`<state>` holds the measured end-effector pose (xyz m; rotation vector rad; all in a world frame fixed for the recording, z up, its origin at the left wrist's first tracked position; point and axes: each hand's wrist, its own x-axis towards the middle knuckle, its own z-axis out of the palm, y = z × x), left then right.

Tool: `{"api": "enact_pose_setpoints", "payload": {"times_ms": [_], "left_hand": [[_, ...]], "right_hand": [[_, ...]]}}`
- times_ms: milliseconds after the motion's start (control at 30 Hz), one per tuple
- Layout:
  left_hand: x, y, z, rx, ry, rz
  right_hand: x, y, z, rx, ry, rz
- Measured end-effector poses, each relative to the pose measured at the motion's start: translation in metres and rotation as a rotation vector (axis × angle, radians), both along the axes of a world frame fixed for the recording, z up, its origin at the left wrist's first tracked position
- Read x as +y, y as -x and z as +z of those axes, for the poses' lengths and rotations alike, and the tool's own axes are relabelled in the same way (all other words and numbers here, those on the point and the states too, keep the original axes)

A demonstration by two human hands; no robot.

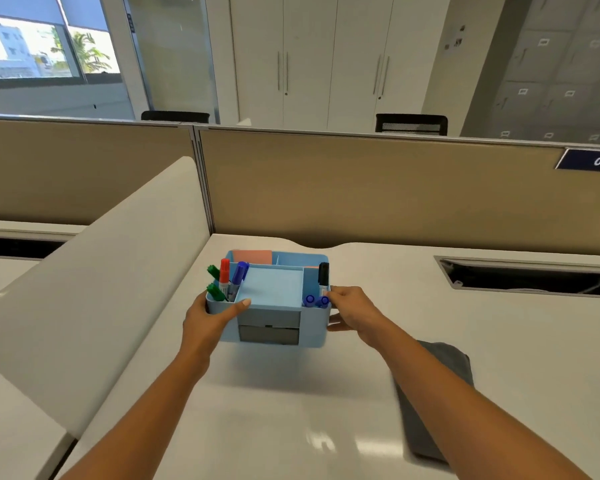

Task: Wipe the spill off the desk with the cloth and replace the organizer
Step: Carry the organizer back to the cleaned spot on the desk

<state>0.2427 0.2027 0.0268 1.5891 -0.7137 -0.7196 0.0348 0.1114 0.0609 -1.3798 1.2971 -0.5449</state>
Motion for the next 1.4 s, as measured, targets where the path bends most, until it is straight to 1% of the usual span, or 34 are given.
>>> {"api": "enact_pose_setpoints", "payload": {"times_ms": [167,433,633,733,1033,1400], "left_hand": [[-0.04,0.043,0.007,-0.001,0.013,-0.044],[-0.115,0.128,0.011,0.005,0.06,-0.177],[-0.162,0.18,-0.002,0.024,0.032,-0.232],[-0.177,0.199,-0.011,0.025,0.015,-0.244],[-0.199,0.231,-0.034,0.031,-0.035,-0.251],[-0.203,0.235,-0.052,0.012,-0.028,-0.249]], "right_hand": [[-0.034,0.047,0.01,0.018,0.065,-0.026],[-0.1,0.13,0.008,0.018,0.069,-0.204],[-0.141,0.18,-0.002,-0.001,0.039,-0.345],[-0.155,0.198,-0.011,-0.003,0.024,-0.378],[-0.181,0.225,-0.036,-0.048,-0.021,-0.41],[-0.183,0.233,-0.056,-0.124,-0.033,-0.422]]}}
